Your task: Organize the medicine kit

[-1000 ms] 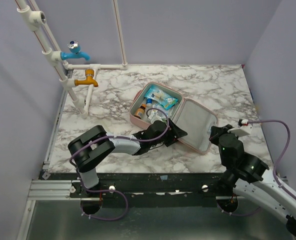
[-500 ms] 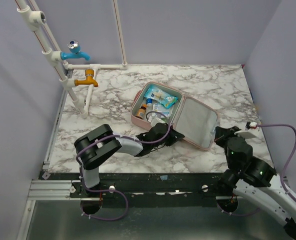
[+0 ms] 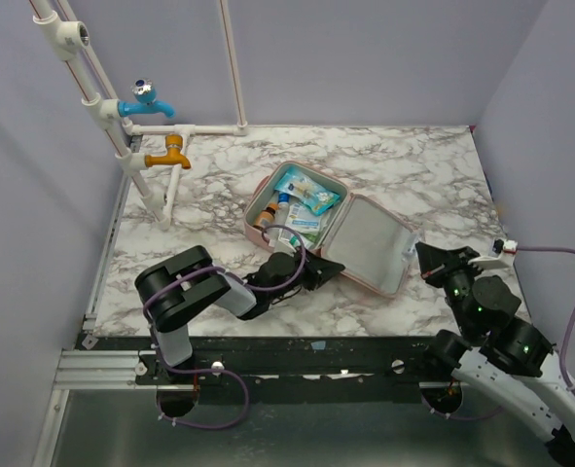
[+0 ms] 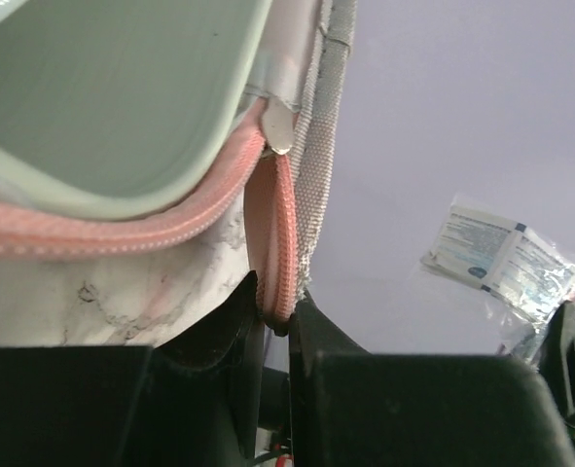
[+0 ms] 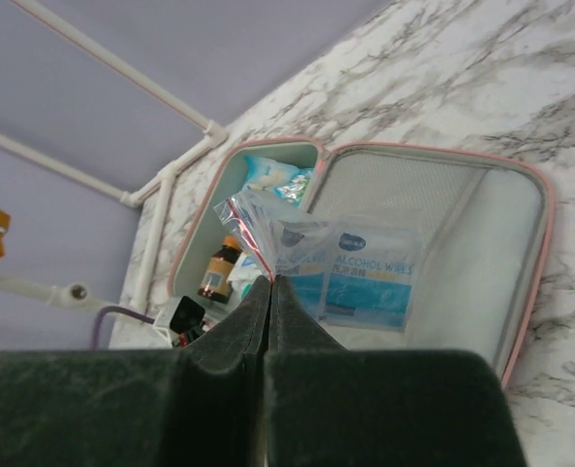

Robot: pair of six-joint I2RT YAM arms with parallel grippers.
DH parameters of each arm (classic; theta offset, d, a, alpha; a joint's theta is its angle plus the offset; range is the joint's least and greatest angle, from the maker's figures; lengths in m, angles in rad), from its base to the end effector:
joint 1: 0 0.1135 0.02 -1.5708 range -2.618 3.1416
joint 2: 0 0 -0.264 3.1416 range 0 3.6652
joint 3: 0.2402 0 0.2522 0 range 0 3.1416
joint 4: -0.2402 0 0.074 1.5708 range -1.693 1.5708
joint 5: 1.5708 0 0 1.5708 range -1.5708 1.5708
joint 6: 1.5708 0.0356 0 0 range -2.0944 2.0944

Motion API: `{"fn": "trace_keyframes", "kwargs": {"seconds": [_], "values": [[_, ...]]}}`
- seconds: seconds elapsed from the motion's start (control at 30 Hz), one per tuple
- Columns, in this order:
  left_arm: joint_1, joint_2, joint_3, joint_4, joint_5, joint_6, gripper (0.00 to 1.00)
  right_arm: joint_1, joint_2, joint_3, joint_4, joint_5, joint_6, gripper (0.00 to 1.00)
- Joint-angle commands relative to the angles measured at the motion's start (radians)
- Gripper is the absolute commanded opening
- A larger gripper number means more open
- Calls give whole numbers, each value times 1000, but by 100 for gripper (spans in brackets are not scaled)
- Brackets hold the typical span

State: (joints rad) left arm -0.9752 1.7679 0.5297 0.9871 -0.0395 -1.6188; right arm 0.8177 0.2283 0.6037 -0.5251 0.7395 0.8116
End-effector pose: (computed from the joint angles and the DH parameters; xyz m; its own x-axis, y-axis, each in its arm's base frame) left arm 0.1776 -0.2596 0.1332 -0.7981 -0.6014 0.0367 -0.1779 0.1770 -0.9680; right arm 0.0640 0.0332 0.3039 -0.1306 0.6443 -0.7535 0.0167 0.7614 0.6481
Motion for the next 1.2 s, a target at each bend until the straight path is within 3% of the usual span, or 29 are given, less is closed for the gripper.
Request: {"fn": "trace_keyframes", "kwargs": {"seconds": [0.0, 0.27, 0.53, 1.17], "values": [[30, 27, -47, 324, 36, -108, 0, -4, -32, 5, 89, -110, 3, 1], [39, 31, -72, 479, 81, -176, 0, -3, -48, 32, 119, -191, 35, 1], [44, 14, -98, 606, 64, -216, 0, -3, -120, 47, 92, -169, 154, 1], [49, -121, -64, 607, 79, -234, 0, -3, -138, -2, 116, -114, 460, 1]]}}
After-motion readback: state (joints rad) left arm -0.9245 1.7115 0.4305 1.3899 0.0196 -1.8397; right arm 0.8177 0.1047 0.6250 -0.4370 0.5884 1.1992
